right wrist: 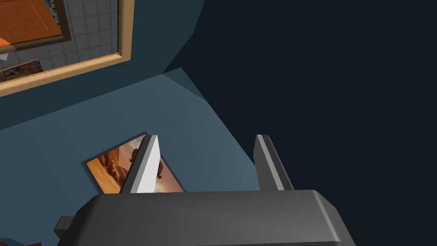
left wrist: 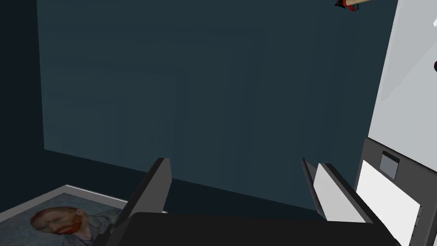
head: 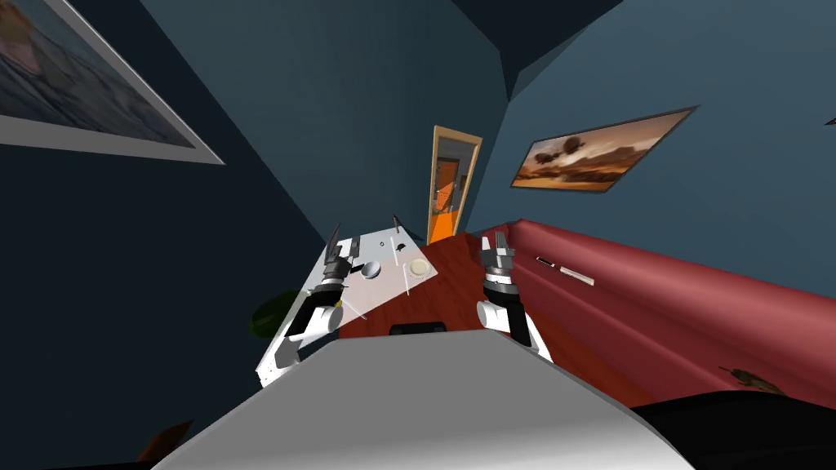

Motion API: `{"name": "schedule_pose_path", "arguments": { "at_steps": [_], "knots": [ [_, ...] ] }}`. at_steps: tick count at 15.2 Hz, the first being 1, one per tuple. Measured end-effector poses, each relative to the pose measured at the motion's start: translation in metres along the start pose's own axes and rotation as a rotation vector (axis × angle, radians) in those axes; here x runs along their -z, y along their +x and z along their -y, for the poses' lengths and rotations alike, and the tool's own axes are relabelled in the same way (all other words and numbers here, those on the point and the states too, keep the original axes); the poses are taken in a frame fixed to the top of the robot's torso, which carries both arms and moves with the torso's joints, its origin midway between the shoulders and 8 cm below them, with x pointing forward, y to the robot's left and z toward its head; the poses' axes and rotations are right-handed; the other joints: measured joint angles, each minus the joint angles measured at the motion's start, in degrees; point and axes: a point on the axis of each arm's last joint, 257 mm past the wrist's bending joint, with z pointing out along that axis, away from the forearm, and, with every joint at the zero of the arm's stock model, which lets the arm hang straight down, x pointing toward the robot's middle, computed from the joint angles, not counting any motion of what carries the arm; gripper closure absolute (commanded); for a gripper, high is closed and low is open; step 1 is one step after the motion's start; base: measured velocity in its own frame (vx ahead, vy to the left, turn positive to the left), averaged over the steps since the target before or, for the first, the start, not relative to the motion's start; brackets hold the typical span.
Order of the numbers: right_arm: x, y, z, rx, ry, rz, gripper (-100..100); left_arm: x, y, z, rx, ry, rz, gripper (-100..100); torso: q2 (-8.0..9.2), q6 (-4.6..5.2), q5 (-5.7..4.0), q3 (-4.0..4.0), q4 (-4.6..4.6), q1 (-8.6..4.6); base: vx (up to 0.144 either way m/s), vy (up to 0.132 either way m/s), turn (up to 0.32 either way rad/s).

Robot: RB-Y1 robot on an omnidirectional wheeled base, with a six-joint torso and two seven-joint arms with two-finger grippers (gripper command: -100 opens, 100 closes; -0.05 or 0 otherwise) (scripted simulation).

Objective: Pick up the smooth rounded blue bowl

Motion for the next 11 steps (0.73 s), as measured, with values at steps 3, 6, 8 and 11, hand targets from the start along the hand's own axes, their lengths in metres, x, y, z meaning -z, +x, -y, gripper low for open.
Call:
{"name": "schedule_pose_path", "arguments": {
  "at_steps": [3, 6, 8, 11],
  "knots": [
    [0.000, 0.000, 0.000, 0.000, 0.000, 0.000, 0, -0.003, -0.022, -0.027, 0.012, -0.079, 0.031, -100, -0.01, 0.00, 0.00, 0.00, 0.00, 0.00, -0.008, -0.020, -0.224],
    [0.000, 0.000, 0.000, 0.000, 0.000, 0.000, 0, -0.001, -0.042, -0.051, 0.026, -0.155, 0.061, -100, 0.00, -0.03, 0.00, 0.00, 0.00, 0.01, -0.006, -0.015, -0.132],
    [0.000, 0.000, 0.000, 0.000, 0.000, 0.000, 0, 0.000, -0.053, -0.066, 0.039, -0.205, 0.082, -100, -0.01, -0.01, 0.00, 0.00, 0.00, 0.00, -0.003, -0.014, -0.205],
    [0.000, 0.000, 0.000, 0.000, 0.000, 0.000, 0, 0.004, -0.072, -0.092, 0.060, -0.283, 0.114, -100, -0.02, -0.03, 0.01, -0.01, 0.00, 0.02, -0.002, -0.011, -0.143]
  ]
}}
